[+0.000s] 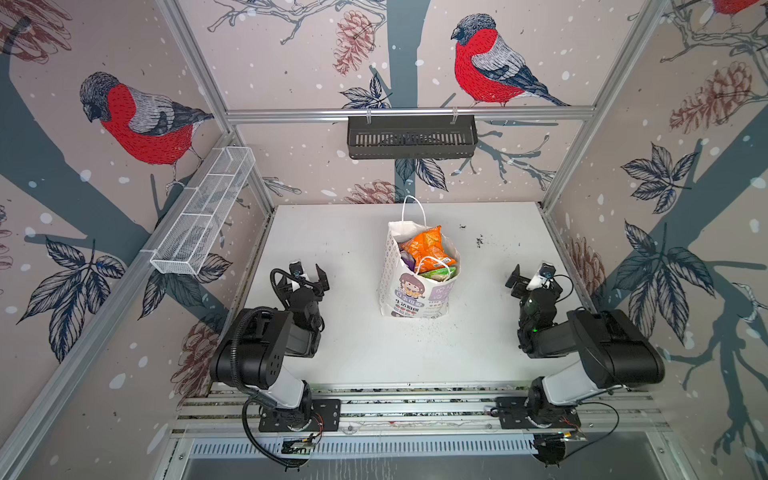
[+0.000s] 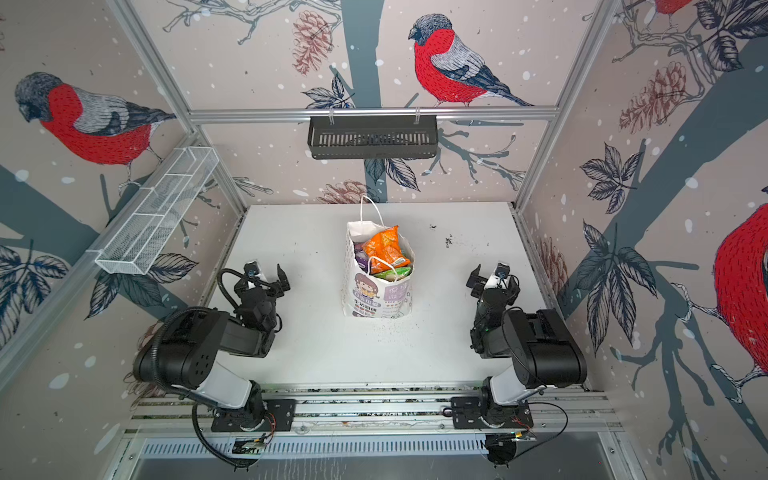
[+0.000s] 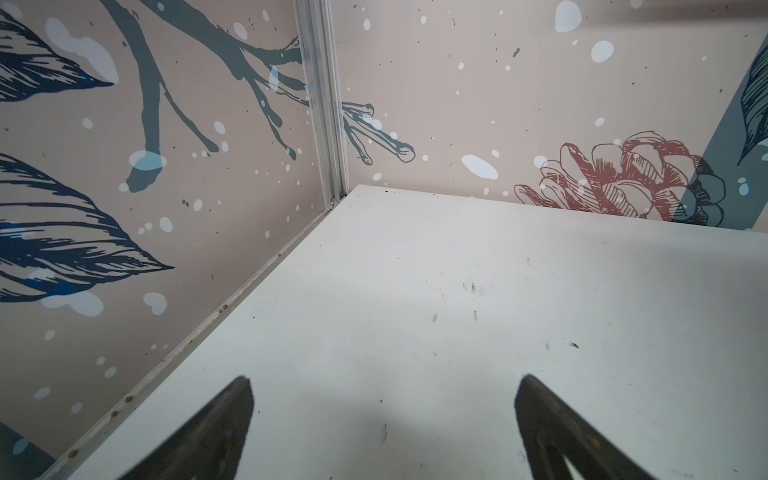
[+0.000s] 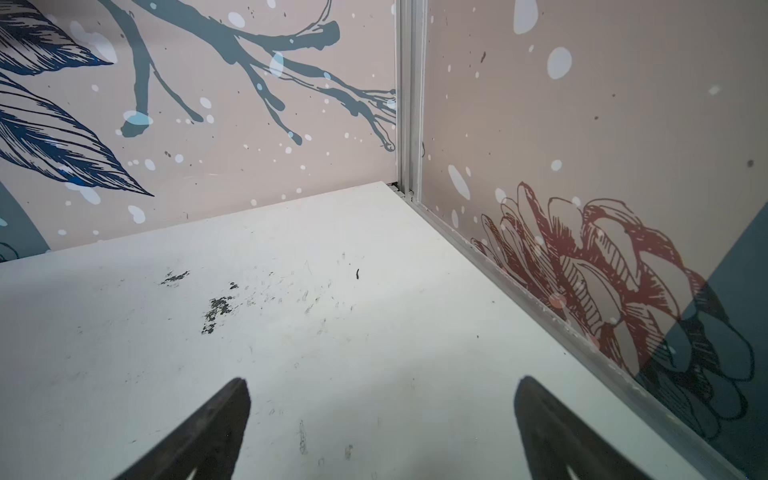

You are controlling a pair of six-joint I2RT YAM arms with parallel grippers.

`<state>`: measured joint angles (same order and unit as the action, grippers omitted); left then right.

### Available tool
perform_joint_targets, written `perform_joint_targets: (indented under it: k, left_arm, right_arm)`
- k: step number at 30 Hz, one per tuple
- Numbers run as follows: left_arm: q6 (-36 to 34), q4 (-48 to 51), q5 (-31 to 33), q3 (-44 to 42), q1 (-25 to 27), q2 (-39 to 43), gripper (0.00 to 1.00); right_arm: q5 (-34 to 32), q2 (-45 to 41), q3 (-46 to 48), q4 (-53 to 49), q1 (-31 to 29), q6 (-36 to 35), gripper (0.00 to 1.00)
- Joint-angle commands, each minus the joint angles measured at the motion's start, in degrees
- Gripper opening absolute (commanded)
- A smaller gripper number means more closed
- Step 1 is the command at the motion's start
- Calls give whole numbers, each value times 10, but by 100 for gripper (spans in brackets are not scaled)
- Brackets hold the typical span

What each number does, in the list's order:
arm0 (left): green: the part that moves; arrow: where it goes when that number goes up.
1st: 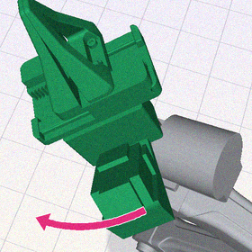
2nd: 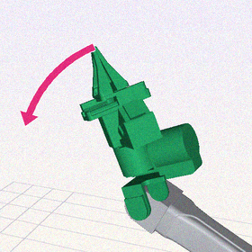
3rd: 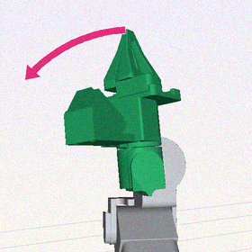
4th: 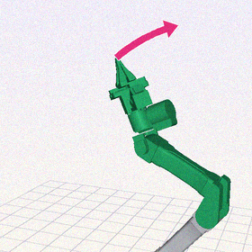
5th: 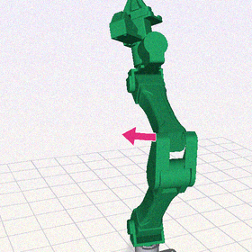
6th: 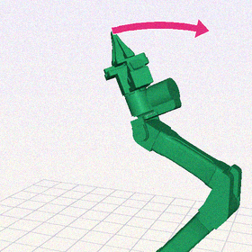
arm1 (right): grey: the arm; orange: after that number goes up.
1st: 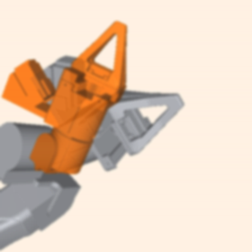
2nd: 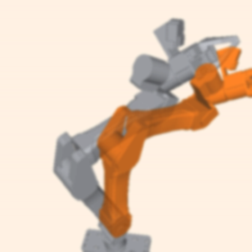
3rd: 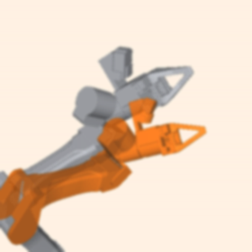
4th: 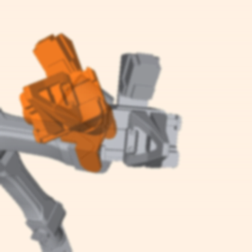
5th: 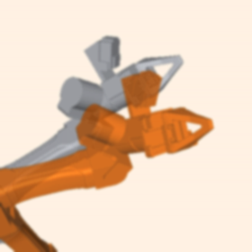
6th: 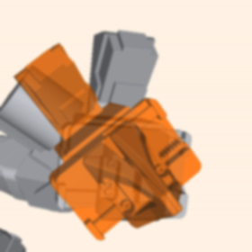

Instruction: Take the snacks out of the paper bag

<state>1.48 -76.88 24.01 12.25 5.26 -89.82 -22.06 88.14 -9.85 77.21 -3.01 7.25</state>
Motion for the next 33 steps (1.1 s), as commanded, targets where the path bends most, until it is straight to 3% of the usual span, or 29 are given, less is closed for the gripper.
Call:
perform_joint_targets:
  k: [1, 31, 33]
  left_arm:
    - [-1, -13, 1, 2, 0, -1, 98]
    - [-2, -12, -1, 1, 0, 1, 98]
    - [-12, -30, 12, -6, 6, 0, 98]
  right_arm:
    - [2, 1, -2, 19, -1, -5, 100]
    - [5, 0, -5, 13, 1, -3, 100]
    - [38, -10, -14, -11, 7, -8, 100]
